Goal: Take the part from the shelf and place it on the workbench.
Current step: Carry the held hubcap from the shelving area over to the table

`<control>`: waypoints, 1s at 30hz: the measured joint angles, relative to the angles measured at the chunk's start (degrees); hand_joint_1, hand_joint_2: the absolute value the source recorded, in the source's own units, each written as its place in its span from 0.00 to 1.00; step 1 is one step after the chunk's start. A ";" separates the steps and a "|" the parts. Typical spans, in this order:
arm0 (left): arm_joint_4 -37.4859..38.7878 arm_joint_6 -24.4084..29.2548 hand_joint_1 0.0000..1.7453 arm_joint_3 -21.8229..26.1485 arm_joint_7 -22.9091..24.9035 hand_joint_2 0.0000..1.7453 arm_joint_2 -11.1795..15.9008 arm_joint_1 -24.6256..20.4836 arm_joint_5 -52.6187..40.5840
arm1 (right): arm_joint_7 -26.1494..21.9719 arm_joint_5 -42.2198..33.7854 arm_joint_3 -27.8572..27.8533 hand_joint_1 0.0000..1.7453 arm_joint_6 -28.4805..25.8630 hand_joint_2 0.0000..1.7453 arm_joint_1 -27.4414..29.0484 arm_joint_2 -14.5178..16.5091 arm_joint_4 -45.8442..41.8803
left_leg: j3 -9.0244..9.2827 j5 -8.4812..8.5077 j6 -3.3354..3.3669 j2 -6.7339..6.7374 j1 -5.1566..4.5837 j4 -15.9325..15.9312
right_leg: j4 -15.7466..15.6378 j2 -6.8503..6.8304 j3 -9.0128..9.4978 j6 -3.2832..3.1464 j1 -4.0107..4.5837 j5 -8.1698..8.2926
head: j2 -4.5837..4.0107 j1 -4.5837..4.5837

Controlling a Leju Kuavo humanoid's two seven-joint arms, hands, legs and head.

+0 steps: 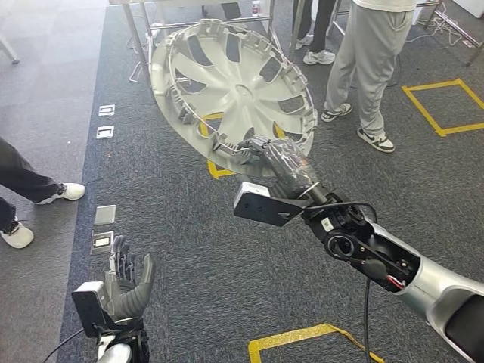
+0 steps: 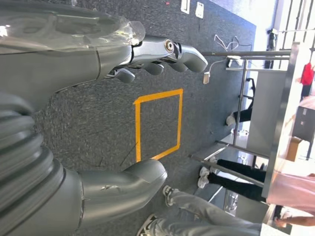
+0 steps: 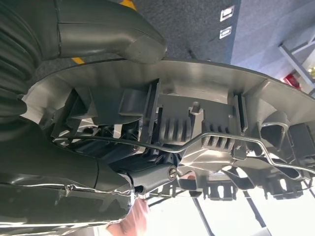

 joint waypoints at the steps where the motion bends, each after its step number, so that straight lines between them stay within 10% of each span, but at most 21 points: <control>1: 0.00 0.00 0.00 0.00 0.00 1.00 0.00 0.00 0.01 | -0.05 -0.12 0.00 1.00 0.00 1.00 0.00 0.01 0.01 | 0.02 0.01 -0.01 0.00 0.00 -0.04 | 0.00 0.00 0.00 0.00 0.00 0.00 | 0.00 -0.02; 10: -0.15 0.19 0.00 0.00 0.04 1.00 0.11 0.07 -0.14 | -0.57 -0.39 -0.04 1.00 -0.13 1.00 -0.03 0.33 0.46 | 1.79 -0.10 1.38 0.03 0.04 -1.73 | 1.54 0.19 0.17 1.18 -0.43 -0.92 | 0.00 -0.22; 14: -0.22 0.20 0.00 0.00 0.05 1.00 -0.05 0.15 -0.15 | -0.70 -0.39 -0.07 1.00 -0.16 1.00 -0.01 0.39 0.60 | 2.55 -0.10 1.48 -0.08 0.41 -2.17 | 14.69 0.72 -6.46 1.78 -0.70 -6.86 | 0.01 0.56; 22: -0.22 0.20 0.00 0.00 0.07 1.00 -0.09 0.31 -0.15 | -0.59 -0.42 -0.07 1.00 -0.16 1.00 0.21 0.39 0.84 | 2.72 -0.73 0.68 -0.54 1.13 -1.60 | 12.51 0.72 -6.52 2.60 -1.26 -3.52 | 0.00 0.78; 27: -0.36 -0.17 0.00 0.00 0.45 1.00 -0.10 0.16 -0.21 | -0.51 -0.28 -0.49 1.00 -0.70 1.00 0.86 0.50 1.09 | 2.81 -3.28 -2.66 -0.69 1.66 1.77 | 1.88 1.33 -0.24 -0.19 -1.51 -1.20 | 0.01 0.26; 30: -0.39 -0.40 0.00 0.00 0.46 1.00 -0.09 -0.01 -0.21 | -0.53 -0.23 -0.81 1.00 -0.84 1.00 0.95 0.50 1.12 | -3.42 -5.46 -2.70 0.04 1.49 11.38 | 1.60 1.47 1.36 -1.00 -1.18 -2.15 | 0.00 -0.71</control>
